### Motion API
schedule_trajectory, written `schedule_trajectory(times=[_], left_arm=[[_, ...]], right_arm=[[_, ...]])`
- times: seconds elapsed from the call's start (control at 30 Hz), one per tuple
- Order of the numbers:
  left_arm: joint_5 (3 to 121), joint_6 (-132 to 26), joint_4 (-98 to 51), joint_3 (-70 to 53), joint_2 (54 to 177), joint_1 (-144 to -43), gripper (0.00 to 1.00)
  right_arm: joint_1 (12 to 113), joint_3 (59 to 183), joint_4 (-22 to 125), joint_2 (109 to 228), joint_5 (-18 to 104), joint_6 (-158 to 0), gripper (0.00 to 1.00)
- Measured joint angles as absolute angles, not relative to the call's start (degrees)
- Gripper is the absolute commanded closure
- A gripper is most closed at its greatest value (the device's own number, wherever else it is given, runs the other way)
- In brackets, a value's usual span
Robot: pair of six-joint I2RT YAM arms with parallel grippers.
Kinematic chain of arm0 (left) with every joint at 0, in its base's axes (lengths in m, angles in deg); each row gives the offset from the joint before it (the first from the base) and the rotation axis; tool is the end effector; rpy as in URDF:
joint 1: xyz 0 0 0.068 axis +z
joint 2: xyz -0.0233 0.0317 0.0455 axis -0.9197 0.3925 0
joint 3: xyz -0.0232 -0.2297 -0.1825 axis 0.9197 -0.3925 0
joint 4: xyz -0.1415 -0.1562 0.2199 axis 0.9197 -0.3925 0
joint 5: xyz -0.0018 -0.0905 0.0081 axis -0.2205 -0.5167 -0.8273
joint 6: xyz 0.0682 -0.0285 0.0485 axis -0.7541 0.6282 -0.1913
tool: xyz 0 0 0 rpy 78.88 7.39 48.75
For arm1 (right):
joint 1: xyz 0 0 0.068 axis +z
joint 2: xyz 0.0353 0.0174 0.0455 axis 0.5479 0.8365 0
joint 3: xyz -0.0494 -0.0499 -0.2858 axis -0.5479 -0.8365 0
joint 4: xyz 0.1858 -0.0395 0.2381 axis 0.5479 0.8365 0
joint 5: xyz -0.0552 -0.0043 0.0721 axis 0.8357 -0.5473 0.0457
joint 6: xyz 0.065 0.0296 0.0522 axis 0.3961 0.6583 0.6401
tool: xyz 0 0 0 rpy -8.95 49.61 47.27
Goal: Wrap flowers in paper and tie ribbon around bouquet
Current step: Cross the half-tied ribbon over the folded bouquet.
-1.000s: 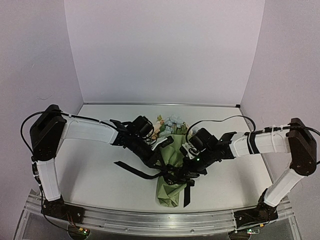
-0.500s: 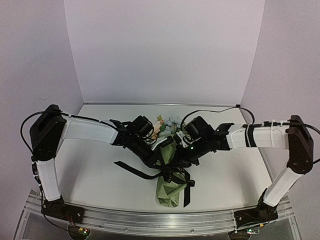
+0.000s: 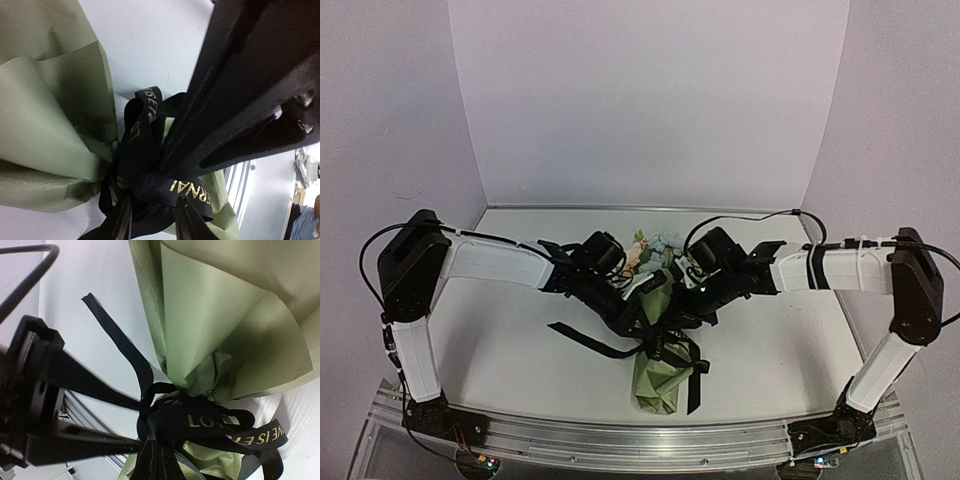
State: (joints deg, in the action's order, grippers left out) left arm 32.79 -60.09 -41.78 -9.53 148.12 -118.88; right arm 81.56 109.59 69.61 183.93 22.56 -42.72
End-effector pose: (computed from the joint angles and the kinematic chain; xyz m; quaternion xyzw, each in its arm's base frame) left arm 0.2455 -0.3915 0.1473 0.4512 0.7852 -0.4081 0.1156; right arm 0.2522 0.3383 0.1792 -0.1203 0.9119 0.3873 0.0633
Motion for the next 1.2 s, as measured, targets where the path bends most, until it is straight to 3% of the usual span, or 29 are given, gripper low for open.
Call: schedule_trajectory(times=[0.23,0.7,1.2], left_arm=[[35.5,-56.7,-37.3,-16.2,140.9,-115.2,0.52],[34.5,-55.0,-33.8,-17.4,137.3,-113.6,0.42],[36.3,-55.6,-32.9,-17.3,140.5,-114.2,0.41]], right_arm=[[80.8,113.0,69.8,185.6,25.2,-41.3,1.0],[79.5,118.6,70.7,190.1,29.5,-38.8,1.0],[79.5,121.1,71.6,190.1,23.8,-38.8,0.99]])
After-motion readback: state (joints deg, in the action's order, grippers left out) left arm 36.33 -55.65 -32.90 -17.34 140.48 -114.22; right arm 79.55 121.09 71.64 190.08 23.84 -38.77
